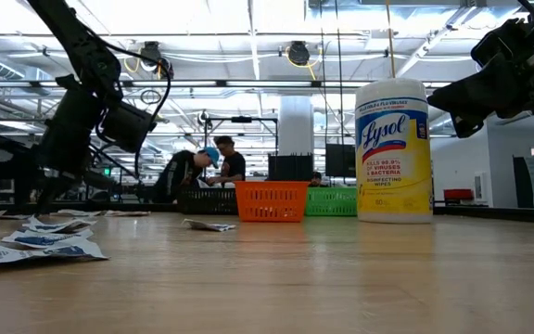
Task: Pick & Place First Aid Supplies
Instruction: Put the orange ointment pack into the orange bin
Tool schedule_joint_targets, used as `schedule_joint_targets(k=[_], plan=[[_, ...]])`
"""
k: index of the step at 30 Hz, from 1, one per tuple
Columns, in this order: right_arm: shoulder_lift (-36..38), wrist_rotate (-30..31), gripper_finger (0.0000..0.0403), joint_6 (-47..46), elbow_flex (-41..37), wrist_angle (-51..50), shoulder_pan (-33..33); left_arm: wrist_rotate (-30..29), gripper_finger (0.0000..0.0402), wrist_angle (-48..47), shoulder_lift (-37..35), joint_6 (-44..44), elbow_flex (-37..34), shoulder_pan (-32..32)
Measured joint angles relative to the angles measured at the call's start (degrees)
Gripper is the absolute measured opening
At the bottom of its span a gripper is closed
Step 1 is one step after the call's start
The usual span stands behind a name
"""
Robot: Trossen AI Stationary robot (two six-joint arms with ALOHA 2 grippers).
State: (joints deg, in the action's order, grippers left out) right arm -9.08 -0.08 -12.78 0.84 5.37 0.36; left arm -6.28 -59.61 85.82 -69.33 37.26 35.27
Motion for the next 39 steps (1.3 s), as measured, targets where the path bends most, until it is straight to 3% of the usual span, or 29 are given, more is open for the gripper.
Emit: schedule_joint_targets(k=[6, 8, 16, 25, 39], plan=[[0.0, 0.0, 0.0059, 0.0, 0.0, 0.0, 0.0, 0.0, 0.0019, 0.8, 0.0, 1.1, -0.1, 0.0], [0.0, 0.0, 0.0059, 0.0, 0.0, 0.0, 0.0, 0.0, 0.0007, 2.6, 0.0, 2.5, -0.2, 0.0], [0.0, 0.0, 0.0059, 0.0, 0.0, 0.0, 0.0, 0.9, 0.0002, 4.6, -0.1, 5.8, -0.3, 0.0], [0.0, 0.0, 0.0059, 0.0, 0.0, 0.0, 0.0, 1.3, 0.0001, -1.2, -3.2, 8.5, 6.5, 0.0], [0.0, 0.0, 0.0059, 0.0, 0.0, 0.0, 0.0, -3.3, 0.0001, -21.3, -5.5, 14.2, 20.8, -0.2]])
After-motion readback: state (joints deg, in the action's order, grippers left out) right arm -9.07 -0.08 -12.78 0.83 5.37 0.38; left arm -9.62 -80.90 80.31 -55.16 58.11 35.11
